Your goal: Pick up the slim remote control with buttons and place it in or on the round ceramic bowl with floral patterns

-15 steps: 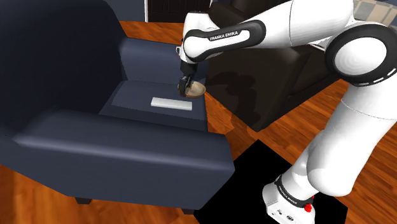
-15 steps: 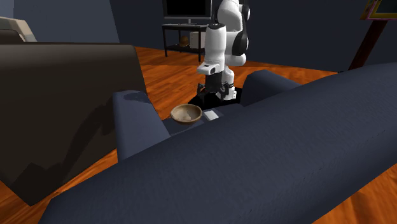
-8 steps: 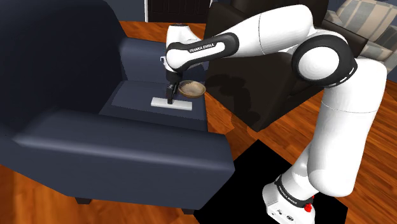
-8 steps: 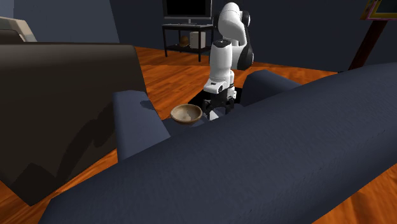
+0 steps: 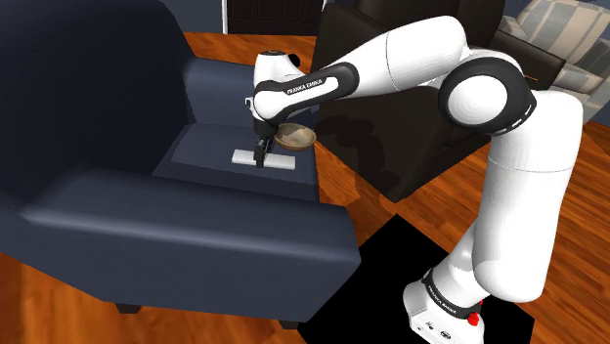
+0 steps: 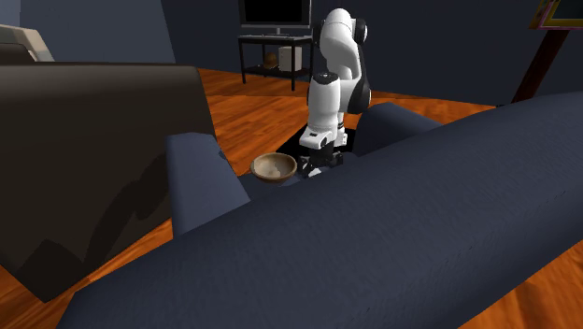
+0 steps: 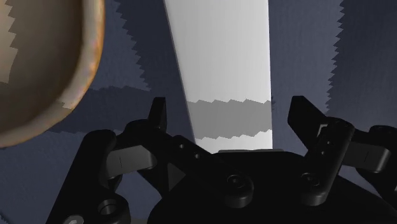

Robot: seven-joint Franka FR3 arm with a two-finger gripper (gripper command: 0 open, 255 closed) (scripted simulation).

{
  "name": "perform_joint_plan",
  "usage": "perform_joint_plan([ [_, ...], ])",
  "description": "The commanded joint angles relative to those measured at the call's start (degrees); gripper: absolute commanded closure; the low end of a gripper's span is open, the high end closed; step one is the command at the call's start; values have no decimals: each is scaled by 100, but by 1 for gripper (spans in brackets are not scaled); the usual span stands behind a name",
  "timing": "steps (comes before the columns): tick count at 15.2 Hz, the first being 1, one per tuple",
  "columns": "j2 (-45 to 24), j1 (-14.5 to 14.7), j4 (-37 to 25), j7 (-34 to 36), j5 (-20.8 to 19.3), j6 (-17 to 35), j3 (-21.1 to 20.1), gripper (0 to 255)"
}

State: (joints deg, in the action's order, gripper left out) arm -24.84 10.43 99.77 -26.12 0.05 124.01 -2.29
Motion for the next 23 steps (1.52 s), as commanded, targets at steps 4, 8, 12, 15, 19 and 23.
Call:
perform_joint_plan([
  [4,-11,2,3,2,-1,16,-1,0],
  [8,-12,2,1,3,-1,15,-1,255],
  [12,-19,-2,-7,-3,0,13,1,255],
  [15,-11,2,3,2,-1,16,-1,255],
  [19,131,0,-107,3,4,-236,-3,255],
  [23,258,-2,-236,3,8,-493,-6,255],
])
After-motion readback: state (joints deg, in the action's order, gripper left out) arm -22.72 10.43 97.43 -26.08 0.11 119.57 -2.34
